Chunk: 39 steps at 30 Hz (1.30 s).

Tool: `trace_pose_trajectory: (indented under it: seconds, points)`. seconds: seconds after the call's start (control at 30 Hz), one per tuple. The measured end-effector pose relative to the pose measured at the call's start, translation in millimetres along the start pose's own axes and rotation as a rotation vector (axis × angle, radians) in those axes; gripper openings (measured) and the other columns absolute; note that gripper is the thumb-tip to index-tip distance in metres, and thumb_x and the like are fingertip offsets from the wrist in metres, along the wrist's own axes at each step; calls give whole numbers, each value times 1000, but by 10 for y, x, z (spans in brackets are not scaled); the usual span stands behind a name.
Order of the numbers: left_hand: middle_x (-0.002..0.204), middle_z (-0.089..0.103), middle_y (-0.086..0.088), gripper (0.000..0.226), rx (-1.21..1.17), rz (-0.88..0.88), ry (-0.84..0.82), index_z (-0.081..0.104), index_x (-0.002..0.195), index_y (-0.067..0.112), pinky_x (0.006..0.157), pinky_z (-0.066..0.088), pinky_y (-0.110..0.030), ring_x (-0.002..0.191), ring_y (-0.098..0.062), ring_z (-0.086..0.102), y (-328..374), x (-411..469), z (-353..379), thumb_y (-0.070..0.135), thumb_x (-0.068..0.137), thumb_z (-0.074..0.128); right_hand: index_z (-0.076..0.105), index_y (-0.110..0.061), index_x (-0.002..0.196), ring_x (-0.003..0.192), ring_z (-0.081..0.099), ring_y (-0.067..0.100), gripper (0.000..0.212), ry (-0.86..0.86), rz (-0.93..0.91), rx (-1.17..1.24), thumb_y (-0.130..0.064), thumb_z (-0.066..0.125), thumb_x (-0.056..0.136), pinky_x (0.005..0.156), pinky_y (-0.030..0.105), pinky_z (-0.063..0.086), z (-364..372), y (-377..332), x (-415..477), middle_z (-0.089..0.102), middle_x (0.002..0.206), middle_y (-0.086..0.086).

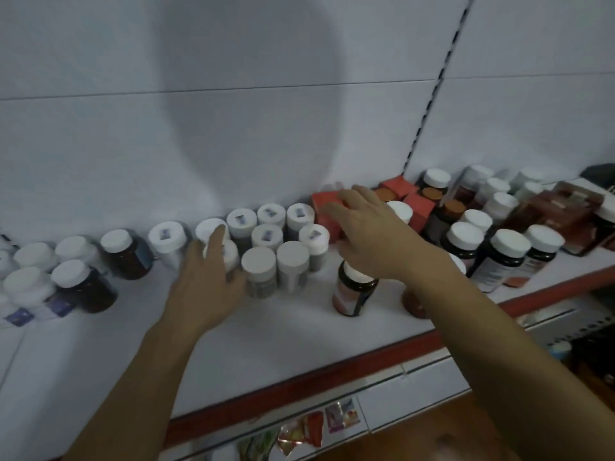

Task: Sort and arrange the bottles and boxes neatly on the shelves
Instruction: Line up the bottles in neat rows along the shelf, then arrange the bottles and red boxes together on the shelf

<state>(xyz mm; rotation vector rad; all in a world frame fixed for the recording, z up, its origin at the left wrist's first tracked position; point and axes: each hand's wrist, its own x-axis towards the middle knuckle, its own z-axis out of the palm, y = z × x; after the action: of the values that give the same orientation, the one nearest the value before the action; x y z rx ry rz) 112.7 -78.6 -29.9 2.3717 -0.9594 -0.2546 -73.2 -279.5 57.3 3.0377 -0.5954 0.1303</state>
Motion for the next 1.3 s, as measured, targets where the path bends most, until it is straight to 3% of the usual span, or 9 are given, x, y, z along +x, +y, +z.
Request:
trace_pose_trajectory:
  seconds: [0.2,0.43,0.67,0.8,0.9,0.97,1.03,1.2,1.3]
  points:
    - [163,18,-14,48,238,62,138,47,142,29,115,24,-57,149,-31,15,875,105,-18,41,96,52,46,-23,145,134,36,27,52,10,55,-9,-32,56,95,107,44,38,-161,818,-365,46,144,2]
    - [167,12,-4,59,437,297,-89,37,149,34,122,11,-55,153,-20,6,1869,364,346,53,96,51,41,-29,148,138,33,25,55,-19,156,28,-40,56,96,110,49,36,-259,1828,-1011,45,147,-2]
    - [165,17,-6,58,647,518,-215,35,147,39,119,24,-53,153,-23,15,2684,768,590,62,94,46,37,-33,150,139,34,27,55,-76,411,11,-43,54,99,110,51,37,-384,2767,-1701,41,150,-1]
    - [164,22,-5,64,697,623,-220,33,150,35,115,33,-49,149,-27,27,3029,950,747,64,94,45,49,-31,142,130,43,25,44,-63,442,66,-32,53,98,102,49,45,-358,3093,-1760,50,137,-1]
    - [152,36,-1,49,591,705,-261,43,142,32,105,43,-48,135,-25,42,3310,1112,943,53,98,46,59,-30,132,131,45,26,35,97,446,181,-34,59,97,103,47,46,-306,3314,-1645,47,142,2]
    - [150,38,2,44,442,762,-319,45,143,30,106,44,-46,132,-21,45,3504,1245,1105,44,101,48,63,-26,128,136,39,28,31,266,509,212,-28,62,96,107,47,42,-243,3476,-1522,44,148,6]
    - [150,39,3,44,368,777,-342,45,144,28,107,43,-45,131,-20,46,3678,1367,1236,39,102,49,63,-24,126,137,38,30,30,307,565,230,-23,59,97,108,47,40,-190,3636,-1428,47,145,8]
    - [148,42,4,43,437,791,-291,47,143,28,103,45,-42,129,-19,47,3816,1687,1468,36,101,48,64,-24,122,118,54,23,30,104,509,231,-13,50,98,99,35,45,-107,4062,-1363,59,126,3]
    - [136,54,3,33,461,745,-338,56,134,26,100,46,-37,118,-17,54,3770,1796,1557,28,103,46,63,-29,118,113,55,19,32,-26,407,185,-11,46,98,98,37,46,-99,4252,-1331,60,118,-2]
